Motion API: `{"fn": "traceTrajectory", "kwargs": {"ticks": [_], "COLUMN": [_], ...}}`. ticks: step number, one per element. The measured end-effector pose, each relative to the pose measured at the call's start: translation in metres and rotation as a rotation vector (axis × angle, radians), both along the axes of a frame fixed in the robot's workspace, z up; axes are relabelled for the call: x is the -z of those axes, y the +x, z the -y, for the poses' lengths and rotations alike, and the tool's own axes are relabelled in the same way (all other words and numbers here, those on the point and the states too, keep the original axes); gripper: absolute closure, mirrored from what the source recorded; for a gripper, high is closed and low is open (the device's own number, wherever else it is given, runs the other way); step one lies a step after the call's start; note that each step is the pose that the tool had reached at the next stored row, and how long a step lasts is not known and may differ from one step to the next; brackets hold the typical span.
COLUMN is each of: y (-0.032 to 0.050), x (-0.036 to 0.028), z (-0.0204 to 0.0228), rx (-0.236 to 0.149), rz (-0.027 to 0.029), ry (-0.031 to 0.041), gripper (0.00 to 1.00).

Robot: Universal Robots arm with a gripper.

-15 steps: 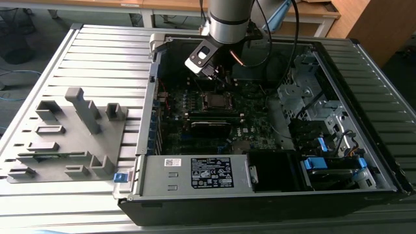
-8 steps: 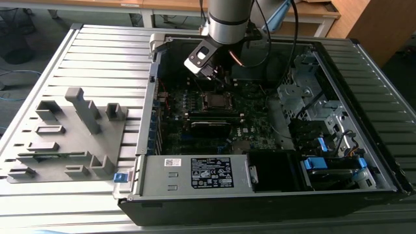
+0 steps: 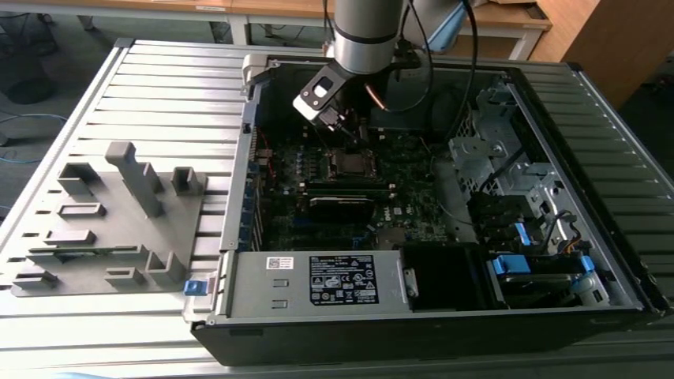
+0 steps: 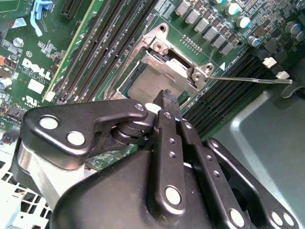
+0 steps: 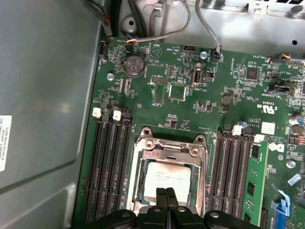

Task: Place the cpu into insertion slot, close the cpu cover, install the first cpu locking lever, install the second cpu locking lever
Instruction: 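Close the cpu cover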

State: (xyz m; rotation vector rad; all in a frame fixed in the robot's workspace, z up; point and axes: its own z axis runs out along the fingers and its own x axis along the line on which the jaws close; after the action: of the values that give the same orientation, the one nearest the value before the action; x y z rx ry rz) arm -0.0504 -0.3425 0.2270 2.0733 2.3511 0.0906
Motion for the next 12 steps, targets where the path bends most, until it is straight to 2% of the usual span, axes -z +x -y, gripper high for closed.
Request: {"fn": "traceTrajectory", "kwargs": {"ticks": [9,10,12], "y": [0.0000,0.0000,0.0000], "x": [0.0015,0.0020,0.0024], "z": [0.0000,0.0000,0.0000], "rx": [-0.158,-0.196,-0.232], "rz": [0.0000,0.0000,0.0000], "ry": [0.0002,0.0001,0.0001], "gripper": [0.89,0.89,0.89]}}
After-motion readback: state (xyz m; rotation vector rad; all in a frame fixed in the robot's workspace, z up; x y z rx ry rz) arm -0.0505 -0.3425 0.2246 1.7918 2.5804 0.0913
